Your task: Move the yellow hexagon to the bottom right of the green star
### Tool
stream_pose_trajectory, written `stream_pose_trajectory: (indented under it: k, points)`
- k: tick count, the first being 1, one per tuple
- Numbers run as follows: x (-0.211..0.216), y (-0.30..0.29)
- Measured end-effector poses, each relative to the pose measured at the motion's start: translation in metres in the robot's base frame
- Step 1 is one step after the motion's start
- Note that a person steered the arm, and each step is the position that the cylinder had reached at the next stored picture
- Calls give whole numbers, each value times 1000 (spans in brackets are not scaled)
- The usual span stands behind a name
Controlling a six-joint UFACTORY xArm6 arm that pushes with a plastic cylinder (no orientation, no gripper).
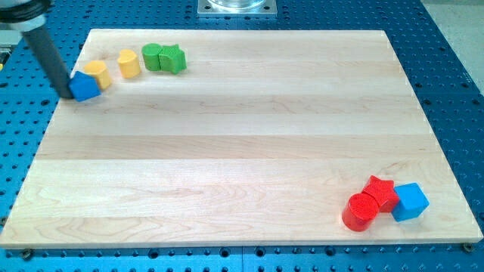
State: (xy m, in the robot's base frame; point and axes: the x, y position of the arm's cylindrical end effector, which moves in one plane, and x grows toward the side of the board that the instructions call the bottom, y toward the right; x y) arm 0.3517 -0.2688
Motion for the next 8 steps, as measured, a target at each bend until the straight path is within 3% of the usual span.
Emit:
stream_pose_trajectory:
  k: [2,3,5,6,8]
  points:
    - [-25,134]
    - [-31,54]
    - [-24,-22]
    - [-59,-27]
    - [-63,104]
